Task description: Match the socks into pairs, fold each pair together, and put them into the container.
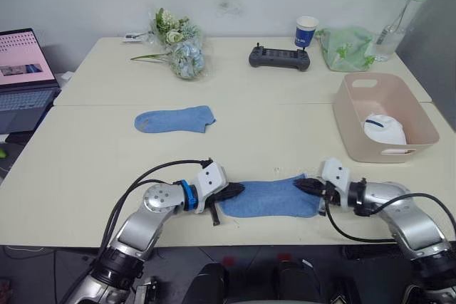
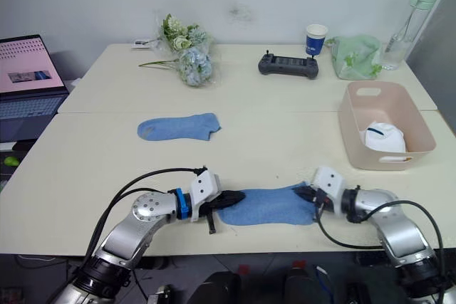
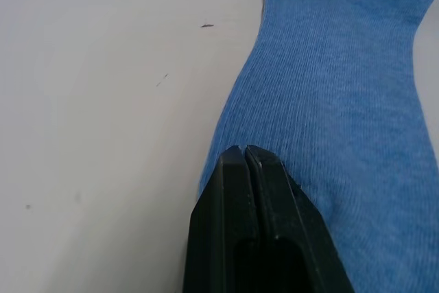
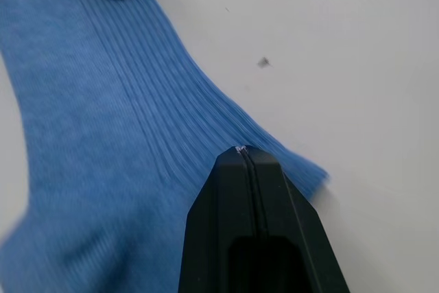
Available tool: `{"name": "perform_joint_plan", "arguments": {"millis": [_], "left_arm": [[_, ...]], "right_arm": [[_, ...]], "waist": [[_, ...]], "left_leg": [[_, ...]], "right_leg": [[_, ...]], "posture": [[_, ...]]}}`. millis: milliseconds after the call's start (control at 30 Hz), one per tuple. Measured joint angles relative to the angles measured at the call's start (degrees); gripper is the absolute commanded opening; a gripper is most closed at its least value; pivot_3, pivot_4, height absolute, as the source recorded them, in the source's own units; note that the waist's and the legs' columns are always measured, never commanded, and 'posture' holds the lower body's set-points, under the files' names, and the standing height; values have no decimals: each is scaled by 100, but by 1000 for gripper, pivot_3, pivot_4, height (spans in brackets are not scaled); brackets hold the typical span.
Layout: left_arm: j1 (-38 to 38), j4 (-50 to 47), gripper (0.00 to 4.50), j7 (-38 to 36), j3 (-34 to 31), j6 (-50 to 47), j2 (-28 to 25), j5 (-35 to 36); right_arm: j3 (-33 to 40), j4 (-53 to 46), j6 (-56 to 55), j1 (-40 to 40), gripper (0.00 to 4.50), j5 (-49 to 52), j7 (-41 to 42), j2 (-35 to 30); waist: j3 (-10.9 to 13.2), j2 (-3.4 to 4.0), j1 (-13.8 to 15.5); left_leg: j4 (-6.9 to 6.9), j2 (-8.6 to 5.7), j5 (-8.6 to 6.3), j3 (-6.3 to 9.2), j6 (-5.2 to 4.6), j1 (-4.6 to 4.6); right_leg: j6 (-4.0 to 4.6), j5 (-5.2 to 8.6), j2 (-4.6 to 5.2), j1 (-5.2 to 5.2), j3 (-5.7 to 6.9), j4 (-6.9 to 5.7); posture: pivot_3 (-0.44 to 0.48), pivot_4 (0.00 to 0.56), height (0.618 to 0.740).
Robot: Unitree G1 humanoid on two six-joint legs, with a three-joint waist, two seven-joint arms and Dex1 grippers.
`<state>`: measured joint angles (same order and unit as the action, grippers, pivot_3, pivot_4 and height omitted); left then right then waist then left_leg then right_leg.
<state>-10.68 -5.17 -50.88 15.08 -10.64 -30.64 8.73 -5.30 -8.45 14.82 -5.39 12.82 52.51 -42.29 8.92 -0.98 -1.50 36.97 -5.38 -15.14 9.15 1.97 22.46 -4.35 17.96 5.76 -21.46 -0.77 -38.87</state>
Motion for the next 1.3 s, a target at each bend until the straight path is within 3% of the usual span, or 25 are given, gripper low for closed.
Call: {"name": "perform_joint_plan", "arguments": {"millis": [200, 367, 567, 833, 1000, 1100, 1300], "left_arm": [[102, -330, 30, -366, -379, -38, -80, 548], [184, -599, 30, -762, -108, -1, -355, 461], [335, -474, 30, -770, 163, 66, -428, 64], [574, -596, 30, -730, -36, 111, -675, 131], [698, -777, 30, -582, -385, -176, -656, 419], [619, -958, 583, -229, -770, -418, -402, 704], [624, -789, 2525, 868, -1829, -605, 50, 894]], "right_arm": [[367, -597, 588, -2, 0, 796, 378, -99], [97, -1099, 946, 78, 0, 1045, 501, -55], [-309, -814, 503, 485, 0, 448, 665, -338], [141, -630, 127, 707, 0, 389, 888, -912], [590, -611, 664, 553, 0, 864, 845, -847], [865, -644, 889, 77, 905, 1107, 511, -546], [897, 97, 552, -608, 3110, 568, -437, 198]], "waist": [[2, 2, -14], [2, 2, -10], [2, 3, 4], [2, 3, 1], [4, 1, -4], [4, 1, -2], [3, 0, -7]], "left_leg": [[-1, 2, 0, 3, 0, 3], [-2, 2, -1, 3, -2, 2], [0, -2, -5, 0, -9, -3], [-2, 2, -7, 0, -12, -6], [-1, 2, -8, 1, -14, -5], [-1, 2, -6, 2, -10, -4], [-3, 2, 0, -1, 0, -5]], "right_leg": [[0, 0, -1, -1, 1, 2], [0, 0, -1, 1, 3, 3], [-1, 1, 1, 5, -1, 2], [-2, 1, -1, 7, -2, 2], [-1, 1, -1, 5, -2, 0], [-1, 1, -1, 6, 1, 1], [-1, 1, -1, 3, -2, 2]], "posture": [[0, 150, 740], [0, 150, 740], [0, 150, 740], [0, 150, 740], [0, 150, 740], [0, 150, 740], [0, 150, 740]]}}
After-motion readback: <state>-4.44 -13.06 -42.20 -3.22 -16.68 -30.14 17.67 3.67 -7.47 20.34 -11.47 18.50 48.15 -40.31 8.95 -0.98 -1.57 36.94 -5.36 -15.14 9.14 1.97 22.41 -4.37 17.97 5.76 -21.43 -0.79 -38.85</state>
